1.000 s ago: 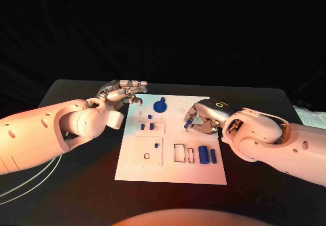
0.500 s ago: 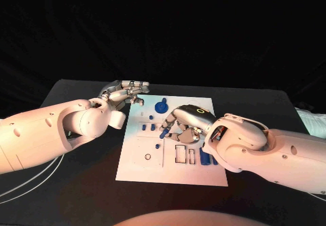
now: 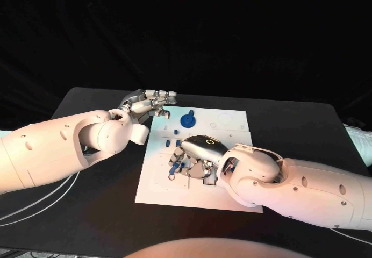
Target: Assemble the parts on the task board
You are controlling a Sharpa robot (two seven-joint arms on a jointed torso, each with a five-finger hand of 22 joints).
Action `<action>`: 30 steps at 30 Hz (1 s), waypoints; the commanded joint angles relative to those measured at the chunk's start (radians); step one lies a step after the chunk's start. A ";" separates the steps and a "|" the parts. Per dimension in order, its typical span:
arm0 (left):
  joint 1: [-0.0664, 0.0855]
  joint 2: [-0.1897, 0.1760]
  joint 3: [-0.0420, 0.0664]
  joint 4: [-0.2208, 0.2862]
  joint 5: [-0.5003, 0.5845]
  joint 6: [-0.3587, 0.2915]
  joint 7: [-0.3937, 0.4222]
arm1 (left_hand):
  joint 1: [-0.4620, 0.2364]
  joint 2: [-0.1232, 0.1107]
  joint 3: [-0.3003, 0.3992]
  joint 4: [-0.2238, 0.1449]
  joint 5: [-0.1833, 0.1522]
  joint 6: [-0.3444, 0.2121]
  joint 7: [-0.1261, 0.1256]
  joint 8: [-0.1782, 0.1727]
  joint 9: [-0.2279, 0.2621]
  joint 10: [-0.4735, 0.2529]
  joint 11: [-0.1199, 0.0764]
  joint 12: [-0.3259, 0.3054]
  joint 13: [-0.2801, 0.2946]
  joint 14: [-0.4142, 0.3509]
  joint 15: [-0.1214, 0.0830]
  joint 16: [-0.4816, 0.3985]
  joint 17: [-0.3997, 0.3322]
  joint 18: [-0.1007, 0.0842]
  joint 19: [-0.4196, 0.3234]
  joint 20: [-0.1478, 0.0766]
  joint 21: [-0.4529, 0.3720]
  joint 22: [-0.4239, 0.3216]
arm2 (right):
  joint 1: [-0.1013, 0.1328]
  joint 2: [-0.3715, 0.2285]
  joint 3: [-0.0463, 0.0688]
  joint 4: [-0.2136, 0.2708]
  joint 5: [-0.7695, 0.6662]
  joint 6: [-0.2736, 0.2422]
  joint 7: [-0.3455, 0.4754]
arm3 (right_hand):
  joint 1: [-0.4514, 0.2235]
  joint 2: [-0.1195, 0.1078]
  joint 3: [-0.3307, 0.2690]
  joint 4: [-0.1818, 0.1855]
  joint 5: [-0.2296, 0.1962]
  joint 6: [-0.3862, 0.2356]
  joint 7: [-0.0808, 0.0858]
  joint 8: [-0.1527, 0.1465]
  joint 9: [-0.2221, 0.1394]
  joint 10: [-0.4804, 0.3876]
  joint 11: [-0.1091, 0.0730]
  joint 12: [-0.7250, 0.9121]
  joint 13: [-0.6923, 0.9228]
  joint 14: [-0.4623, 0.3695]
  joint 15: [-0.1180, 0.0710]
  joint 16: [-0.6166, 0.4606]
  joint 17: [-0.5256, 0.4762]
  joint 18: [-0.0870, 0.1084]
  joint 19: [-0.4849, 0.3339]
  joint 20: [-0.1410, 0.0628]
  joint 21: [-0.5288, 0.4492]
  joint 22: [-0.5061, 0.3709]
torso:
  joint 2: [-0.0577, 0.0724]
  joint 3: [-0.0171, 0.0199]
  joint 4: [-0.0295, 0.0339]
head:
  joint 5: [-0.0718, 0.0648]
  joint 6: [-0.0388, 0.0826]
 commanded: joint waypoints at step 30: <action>0.000 0.003 0.001 0.000 -0.003 0.021 0.004 | 0.002 0.004 -0.005 0.000 0.006 -0.008 -0.001 0.001 -0.001 -0.010 0.000 0.008 0.001 -0.007 -0.001 -0.005 -0.002 0.019 -0.003 0.001 -0.005 -0.002 | -0.028 0.060 -0.006 -0.029 -0.249 0.119 -0.103 | -0.006 0.004 0.004 0.004 0.007 0.001 0.005 -0.003 0.002 0.034 -0.022 -0.002 0.002 0.039 -0.001 0.005 0.001 -0.012 0.001 0.002 0.004 0.004 | 0.000 0.0006 -0.0003 | 0.007 -0.017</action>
